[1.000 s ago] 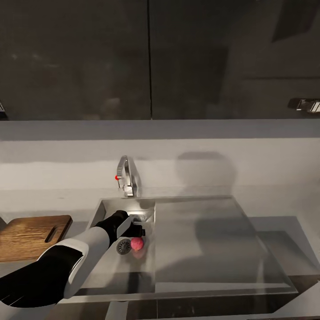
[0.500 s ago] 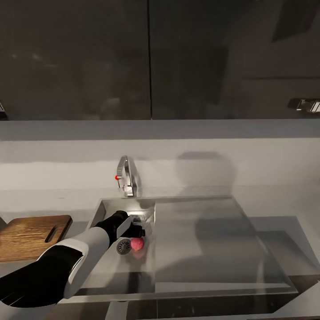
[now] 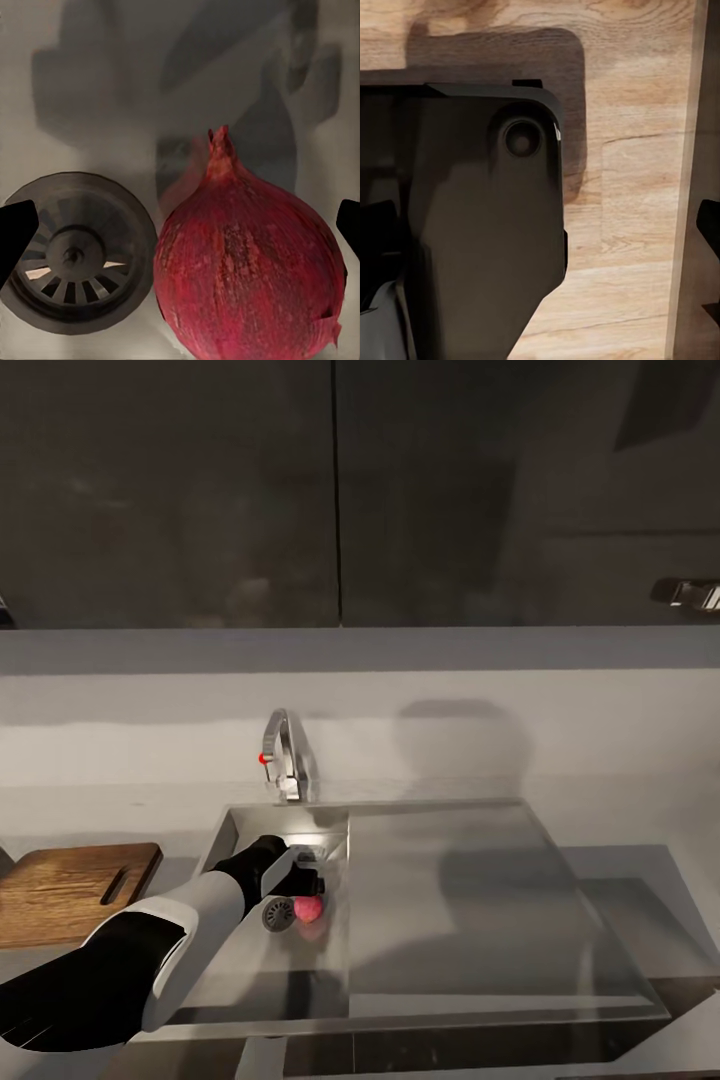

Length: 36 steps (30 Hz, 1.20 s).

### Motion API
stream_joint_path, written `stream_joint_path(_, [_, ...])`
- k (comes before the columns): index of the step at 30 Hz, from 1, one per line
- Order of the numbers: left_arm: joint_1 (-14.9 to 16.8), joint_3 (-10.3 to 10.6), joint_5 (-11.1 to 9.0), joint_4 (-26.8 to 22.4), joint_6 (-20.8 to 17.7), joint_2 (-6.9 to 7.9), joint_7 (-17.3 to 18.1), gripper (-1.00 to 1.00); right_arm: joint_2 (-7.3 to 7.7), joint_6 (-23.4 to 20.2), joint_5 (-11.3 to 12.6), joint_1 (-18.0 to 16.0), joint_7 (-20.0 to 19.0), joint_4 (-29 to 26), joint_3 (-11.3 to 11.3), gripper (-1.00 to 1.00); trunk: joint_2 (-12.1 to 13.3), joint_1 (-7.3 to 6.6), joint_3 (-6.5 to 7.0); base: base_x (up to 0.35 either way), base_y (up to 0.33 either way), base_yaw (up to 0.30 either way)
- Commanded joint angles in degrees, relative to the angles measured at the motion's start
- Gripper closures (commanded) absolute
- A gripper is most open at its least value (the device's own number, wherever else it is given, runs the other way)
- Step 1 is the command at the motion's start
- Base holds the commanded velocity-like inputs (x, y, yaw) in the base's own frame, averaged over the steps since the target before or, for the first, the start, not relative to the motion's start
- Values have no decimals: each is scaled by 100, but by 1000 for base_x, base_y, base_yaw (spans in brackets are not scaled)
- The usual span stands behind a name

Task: In the kitchen, take the Vidalia onion out of the sink, dice it on the chopping board with the paring knife, put the diced onion into the bowl on the countertop, then place both the paring knife and the chopping board into the sink.

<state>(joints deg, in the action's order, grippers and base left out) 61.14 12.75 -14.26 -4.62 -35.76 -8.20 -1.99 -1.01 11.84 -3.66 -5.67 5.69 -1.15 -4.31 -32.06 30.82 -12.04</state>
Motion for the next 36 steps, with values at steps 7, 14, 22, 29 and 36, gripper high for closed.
stream_joint_path(7, [3, 49, -60, 3, -27, 3, -21, -100, 3, 20, -39, -4, 13, 8, -46, -100, -9, 2, -50, 0, 0, 0])
stream_joint_path(14, [3, 52, -60, 13, -28, -3, -21, -100, 2, 20, -39, -4, 12, 9, -44, -100, -9, 2, -92, 0, 0, 0])
stream_joint_path(22, [3, 59, -60, 76, -28, -14, -21, -100, 3, 20, -39, -4, 13, 8, -45, -100, -9, 2, -140, 0, 0, 0])
stream_joint_path(29, [3, 61, -60, 97, -27, -23, -21, -100, 2, 20, -39, -4, 15, 3, -46, -100, -9, 2, -166, 0, 0, 0])
stream_joint_path(36, [3, 61, -60, 134, -27, -22, -21, -100, 3, 20, -39, -4, 16, 4, -45, -100, -9, 2, -168, 0, 0, 0])
